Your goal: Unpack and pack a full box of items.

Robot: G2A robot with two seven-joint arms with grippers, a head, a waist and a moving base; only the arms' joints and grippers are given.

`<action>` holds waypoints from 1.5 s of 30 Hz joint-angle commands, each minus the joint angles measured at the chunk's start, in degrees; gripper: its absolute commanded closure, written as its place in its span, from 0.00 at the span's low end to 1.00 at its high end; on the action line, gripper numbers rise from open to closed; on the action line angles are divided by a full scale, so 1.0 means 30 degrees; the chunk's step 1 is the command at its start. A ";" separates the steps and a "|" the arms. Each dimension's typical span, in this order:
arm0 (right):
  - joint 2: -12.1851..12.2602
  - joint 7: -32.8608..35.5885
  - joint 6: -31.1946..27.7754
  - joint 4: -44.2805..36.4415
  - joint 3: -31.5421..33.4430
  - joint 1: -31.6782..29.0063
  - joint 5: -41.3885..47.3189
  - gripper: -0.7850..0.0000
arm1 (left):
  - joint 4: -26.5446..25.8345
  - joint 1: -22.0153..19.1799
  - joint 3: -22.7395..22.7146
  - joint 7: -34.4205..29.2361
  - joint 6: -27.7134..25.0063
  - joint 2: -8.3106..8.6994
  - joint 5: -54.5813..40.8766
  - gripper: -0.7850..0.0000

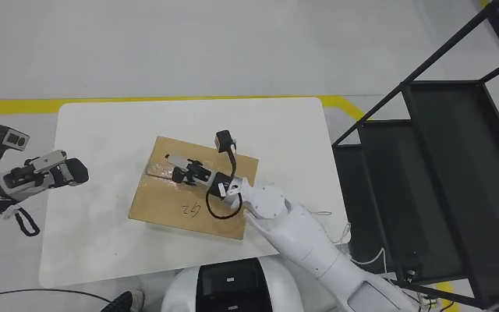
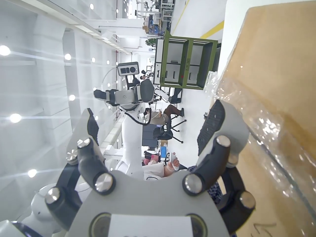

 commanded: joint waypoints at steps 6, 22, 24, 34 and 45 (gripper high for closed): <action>0.1166 0.0722 -0.0665 -0.4030 0.4478 -0.4205 -0.0453 0.00 | -0.0301 -0.0692 0.0796 -0.0159 0.0296 0.0002 0.0269 0.00; 0.2132 0.0920 -0.3970 -0.4535 1.1003 -0.8326 0.3731 0.00 | 0.0769 -0.4000 0.5871 -0.3195 0.0658 -0.0175 0.2219 0.00; 0.2214 0.0994 -0.4315 -0.4429 1.1707 -0.8629 0.4292 0.00 | 0.1248 -0.4489 0.6552 -0.3854 0.0649 -0.0203 0.2637 0.00; 0.2410 0.1191 -0.4969 -0.4525 1.3162 -0.9428 0.5632 0.00 | 0.2828 -0.6161 0.8695 -0.4367 -0.0101 -0.0253 0.3262 0.00; 0.2460 0.1316 -0.5404 -0.4687 1.2846 -0.9599 0.5280 0.00 | 0.3015 -0.7147 0.9966 -0.2008 -0.0373 -0.0542 0.4418 0.00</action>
